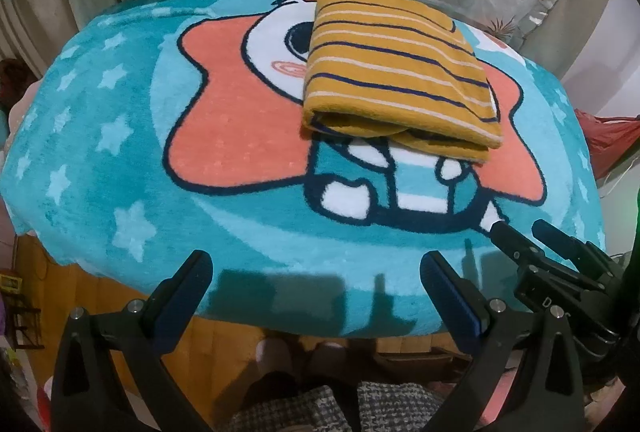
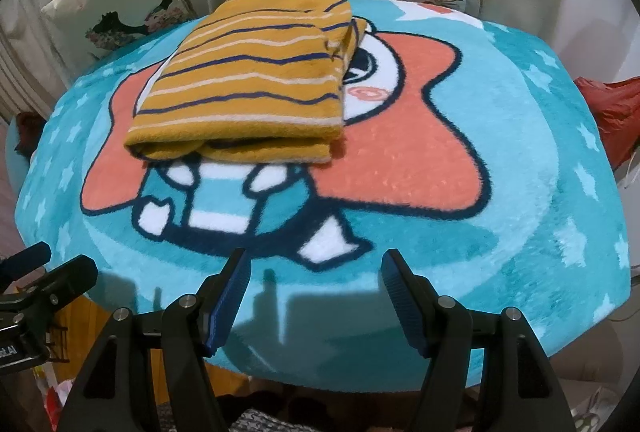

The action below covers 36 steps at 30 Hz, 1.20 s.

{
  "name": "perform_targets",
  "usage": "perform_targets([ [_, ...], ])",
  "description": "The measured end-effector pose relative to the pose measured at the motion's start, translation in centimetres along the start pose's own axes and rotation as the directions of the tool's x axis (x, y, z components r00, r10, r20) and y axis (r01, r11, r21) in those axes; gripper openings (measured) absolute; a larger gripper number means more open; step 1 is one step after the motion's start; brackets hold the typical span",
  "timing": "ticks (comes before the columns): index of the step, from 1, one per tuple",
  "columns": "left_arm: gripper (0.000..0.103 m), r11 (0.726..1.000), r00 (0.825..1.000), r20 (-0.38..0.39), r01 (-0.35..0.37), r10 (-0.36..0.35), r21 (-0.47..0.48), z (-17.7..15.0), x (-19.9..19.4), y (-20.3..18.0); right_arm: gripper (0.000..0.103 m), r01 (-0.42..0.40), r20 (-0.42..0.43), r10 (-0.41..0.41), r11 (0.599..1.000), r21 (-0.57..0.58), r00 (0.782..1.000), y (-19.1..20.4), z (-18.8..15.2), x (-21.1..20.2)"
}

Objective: Fold small clothes

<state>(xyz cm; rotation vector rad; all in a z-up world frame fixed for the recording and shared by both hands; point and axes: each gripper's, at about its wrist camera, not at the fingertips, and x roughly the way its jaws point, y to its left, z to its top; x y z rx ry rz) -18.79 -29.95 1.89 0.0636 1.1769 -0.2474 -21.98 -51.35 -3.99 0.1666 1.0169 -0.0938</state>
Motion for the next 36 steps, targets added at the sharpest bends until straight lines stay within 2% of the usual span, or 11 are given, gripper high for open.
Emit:
perform_targets([
  [15, 0.103, 1.0, 1.0, -0.009, -0.008, 0.009, 0.029, 0.1, 0.5, -1.5, 0.073, 0.004, 0.002, -0.004, 1.0, 0.019, 1.0, -1.2, 0.2, 0.2],
  [36, 0.103, 1.0, 1.0, -0.021, -0.022, 0.022, -0.001, 0.3, 1.1, -0.3, 0.074, -0.008, -0.011, 0.008, 1.0, -0.014, 1.0, 0.0, 0.6, 1.0],
])
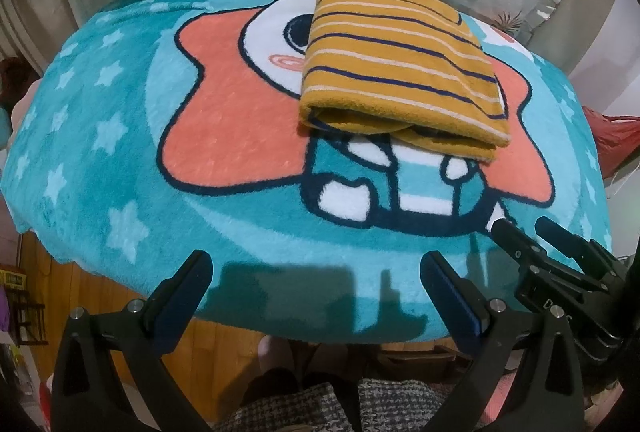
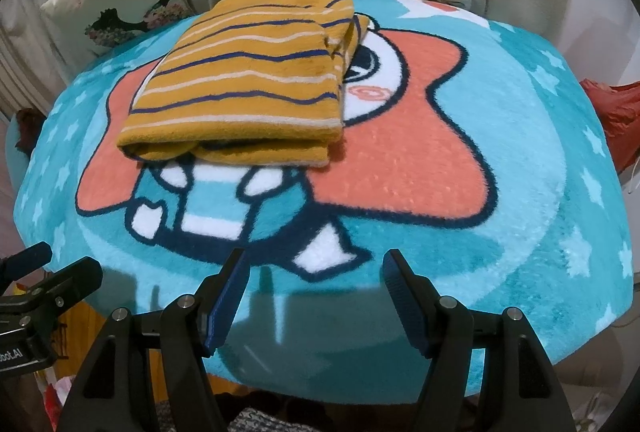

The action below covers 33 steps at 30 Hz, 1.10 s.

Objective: Fold small clothes

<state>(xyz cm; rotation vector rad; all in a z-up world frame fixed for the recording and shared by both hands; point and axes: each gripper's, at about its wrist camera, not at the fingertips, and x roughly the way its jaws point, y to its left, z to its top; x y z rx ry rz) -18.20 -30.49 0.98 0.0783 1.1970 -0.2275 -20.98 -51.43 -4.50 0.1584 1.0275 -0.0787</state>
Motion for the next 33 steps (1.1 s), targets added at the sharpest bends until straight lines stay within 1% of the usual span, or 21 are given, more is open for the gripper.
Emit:
perform_targets([
  [15, 0.103, 1.0, 1.0, -0.002, -0.003, 0.003, -0.005, -0.24, -0.01, 0.17, 0.074, 0.002, 0.003, -0.002, 1.0, -0.012, 1.0, 0.07, -0.33, -0.16],
  [25, 0.103, 1.0, 1.0, -0.012, 0.003, -0.003, -0.006, -0.73, 0.32, -0.75, 0.074, 0.01, 0.0, -0.01, 1.0, -0.008, 1.0, -0.42, -0.72, -0.29],
  [33, 0.103, 1.0, 1.0, -0.016, 0.005, -0.005, -0.013, -0.51, 0.49, -0.68, 0.074, 0.013, 0.007, -0.013, 1.0, -0.019, 1.0, -0.24, -0.57, -0.24],
])
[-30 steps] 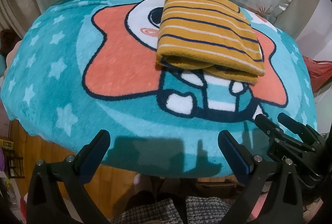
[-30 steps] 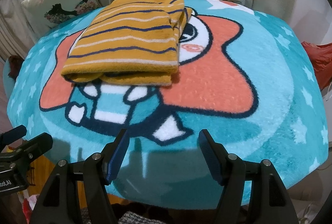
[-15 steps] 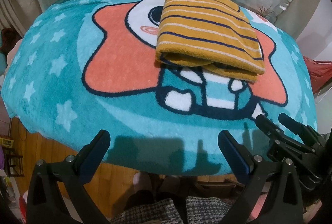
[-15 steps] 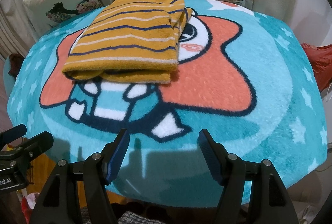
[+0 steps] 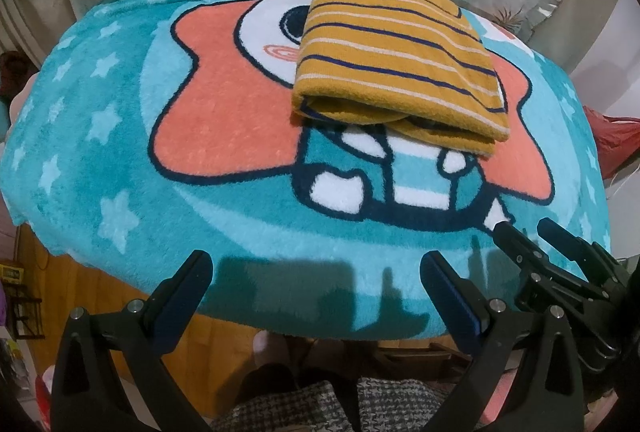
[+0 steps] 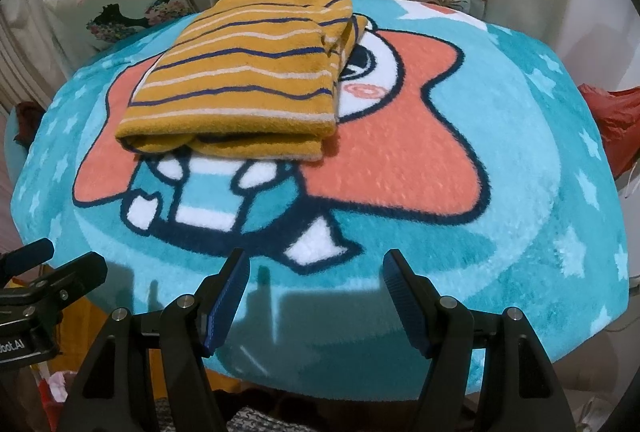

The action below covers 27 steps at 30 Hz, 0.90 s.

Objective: Fold small clothes

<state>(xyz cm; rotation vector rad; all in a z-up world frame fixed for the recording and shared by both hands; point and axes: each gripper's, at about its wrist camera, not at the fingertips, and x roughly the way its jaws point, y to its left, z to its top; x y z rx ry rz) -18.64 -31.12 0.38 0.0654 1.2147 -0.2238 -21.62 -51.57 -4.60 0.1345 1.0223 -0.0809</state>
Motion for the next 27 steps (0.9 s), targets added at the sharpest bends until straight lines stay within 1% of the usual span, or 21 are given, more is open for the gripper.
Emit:
perform_targets([
  [11, 0.103, 1.0, 1.0, 0.003, 0.004, -0.003, -0.017, 0.7, 0.4, 0.6, 0.074, -0.001, 0.011, 0.001, 1.0, -0.029, 1.0, 0.6, 0.7, 0.3],
  [27, 0.103, 1.0, 1.0, 0.002, -0.009, 0.009, -0.021, 1.1, 0.7, 0.4, 0.074, -0.007, 0.006, 0.007, 1.0, -0.025, 1.0, 0.4, 1.2, 0.7],
])
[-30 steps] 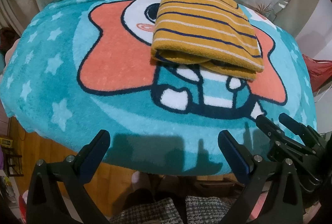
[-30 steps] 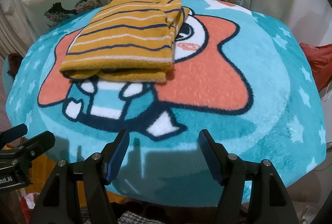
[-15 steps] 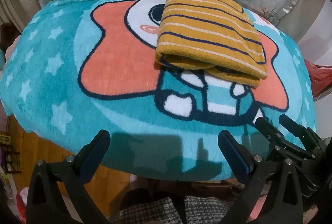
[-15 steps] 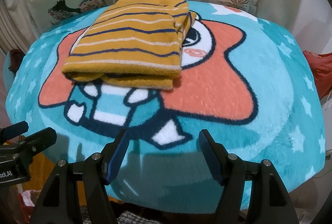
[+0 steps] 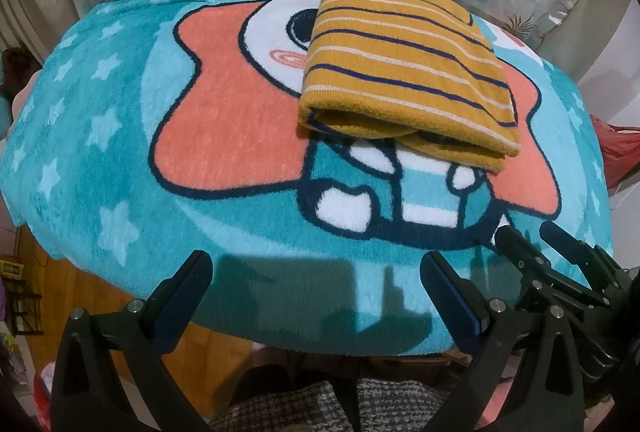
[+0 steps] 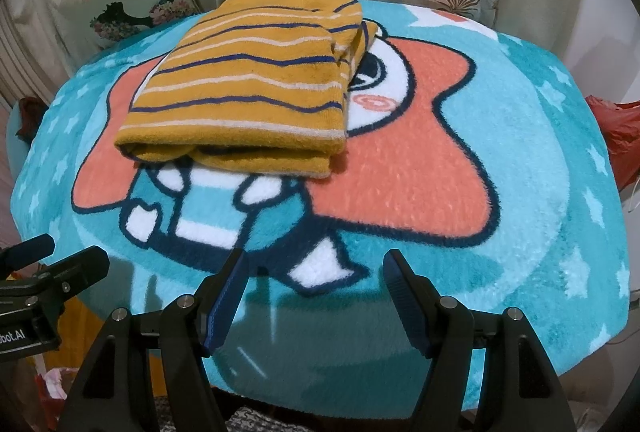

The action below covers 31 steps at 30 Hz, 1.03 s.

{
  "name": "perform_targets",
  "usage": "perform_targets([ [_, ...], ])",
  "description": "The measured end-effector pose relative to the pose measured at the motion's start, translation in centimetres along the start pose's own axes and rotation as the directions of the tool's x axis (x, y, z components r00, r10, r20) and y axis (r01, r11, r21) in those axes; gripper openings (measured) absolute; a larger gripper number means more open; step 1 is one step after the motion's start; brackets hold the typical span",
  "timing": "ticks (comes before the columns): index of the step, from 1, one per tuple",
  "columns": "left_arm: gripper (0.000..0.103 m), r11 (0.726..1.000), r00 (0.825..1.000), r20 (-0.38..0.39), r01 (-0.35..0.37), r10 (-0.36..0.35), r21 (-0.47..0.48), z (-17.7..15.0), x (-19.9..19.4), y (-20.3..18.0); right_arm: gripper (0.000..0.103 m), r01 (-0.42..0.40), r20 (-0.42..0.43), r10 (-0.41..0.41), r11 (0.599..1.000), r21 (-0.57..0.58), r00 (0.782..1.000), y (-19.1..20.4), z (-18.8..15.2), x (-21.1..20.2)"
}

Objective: Fold small clothes

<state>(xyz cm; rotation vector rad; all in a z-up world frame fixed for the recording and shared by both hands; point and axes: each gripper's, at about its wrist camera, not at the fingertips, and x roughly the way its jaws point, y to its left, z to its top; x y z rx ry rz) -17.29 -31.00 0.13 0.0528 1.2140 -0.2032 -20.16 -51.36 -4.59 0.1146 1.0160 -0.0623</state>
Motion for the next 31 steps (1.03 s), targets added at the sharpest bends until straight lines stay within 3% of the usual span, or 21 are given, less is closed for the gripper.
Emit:
perform_targets([
  [10, 0.103, 1.0, 1.0, 0.009, -0.014, 0.014, -0.003, 0.1, 0.3, 0.1, 0.074, 0.005, 0.011, -0.005, 1.0, -0.012, 1.0, 0.0, 0.0, 0.0],
  [19, 0.103, 0.999, 0.999, -0.003, -0.044, 0.044, -0.022, 0.4, 0.5, 2.6, 0.074, 0.021, 0.05, -0.02, 0.999, -0.027, 0.999, 1.2, 0.4, -0.1],
  [31, 0.103, 1.0, 1.0, 0.002, -0.006, 0.006, 0.028, 5.1, 2.4, 5.4, 0.074, 0.074, 0.056, -0.075, 0.997, 0.016, 0.996, 3.1, 3.5, 0.9],
])
